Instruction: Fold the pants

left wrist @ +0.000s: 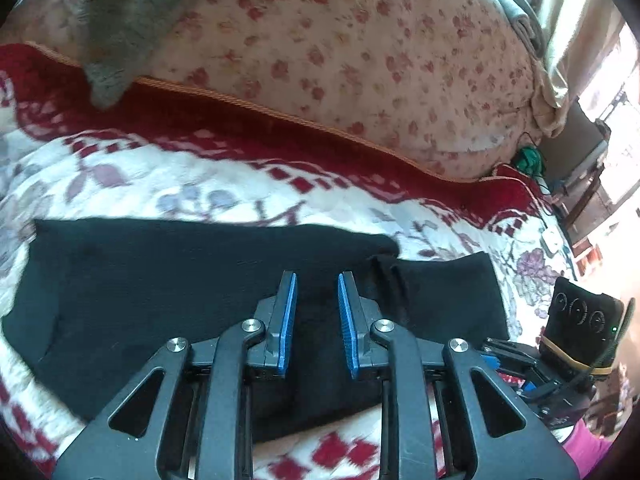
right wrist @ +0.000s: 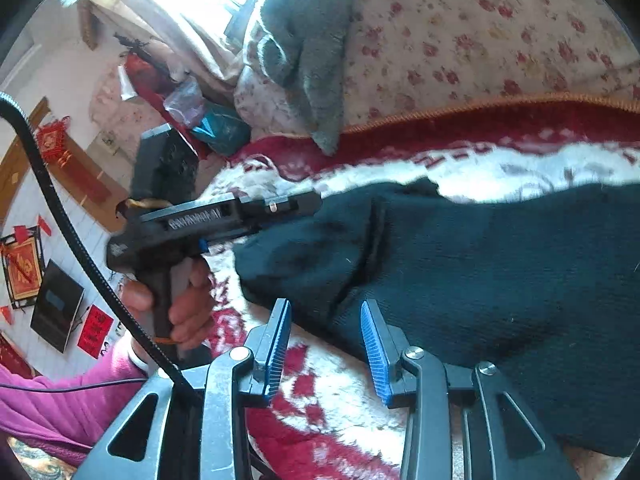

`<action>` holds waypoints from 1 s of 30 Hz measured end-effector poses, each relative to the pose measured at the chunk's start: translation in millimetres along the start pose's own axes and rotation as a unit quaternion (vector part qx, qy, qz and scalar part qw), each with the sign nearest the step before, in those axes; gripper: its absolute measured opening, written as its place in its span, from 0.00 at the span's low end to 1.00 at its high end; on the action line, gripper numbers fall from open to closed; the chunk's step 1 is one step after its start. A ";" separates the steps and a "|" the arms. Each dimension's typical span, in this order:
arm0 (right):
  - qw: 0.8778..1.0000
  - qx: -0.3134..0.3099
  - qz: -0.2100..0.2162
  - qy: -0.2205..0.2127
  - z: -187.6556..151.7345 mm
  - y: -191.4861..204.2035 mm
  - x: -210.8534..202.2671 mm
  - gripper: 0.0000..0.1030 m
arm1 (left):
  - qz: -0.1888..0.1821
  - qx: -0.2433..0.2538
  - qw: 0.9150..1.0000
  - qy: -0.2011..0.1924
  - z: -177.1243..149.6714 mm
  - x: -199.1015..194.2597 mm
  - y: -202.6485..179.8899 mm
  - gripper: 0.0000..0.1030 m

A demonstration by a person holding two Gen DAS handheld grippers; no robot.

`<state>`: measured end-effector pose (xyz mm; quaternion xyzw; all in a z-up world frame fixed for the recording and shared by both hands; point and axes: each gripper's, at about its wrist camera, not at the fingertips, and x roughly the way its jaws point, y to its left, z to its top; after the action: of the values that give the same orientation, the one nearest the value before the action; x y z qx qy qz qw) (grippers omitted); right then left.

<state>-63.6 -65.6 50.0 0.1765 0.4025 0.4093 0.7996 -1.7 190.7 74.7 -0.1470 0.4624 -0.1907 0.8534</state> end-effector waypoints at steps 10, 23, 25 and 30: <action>0.996 -0.070 -0.025 0.045 36.1 31.4 15.9 0.36 | 0.063 -0.121 0.989 -0.054 -39.0 -64.9 69.5 0.53; 0.979 -0.152 -0.014 0.136 107.8 78.7 162.4 0.45 | 0.181 -0.211 0.959 -0.058 -84.5 -79.6 108.1 0.62; 0.977 -0.159 -0.016 0.144 109.0 82.0 178.9 0.45 | 0.187 -0.213 0.957 -0.059 -84.6 -78.3 109.5 0.62; 0.972 -0.173 -0.028 0.157 110.3 86.4 204.4 0.45 | 0.210 -0.207 0.953 -0.066 -77.9 -72.5 110.0 0.62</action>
<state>48.7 154.5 68.5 -0.0419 0.4507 0.4727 0.7561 -82.9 315.6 39.6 -0.2323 0.4544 0.1034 0.8537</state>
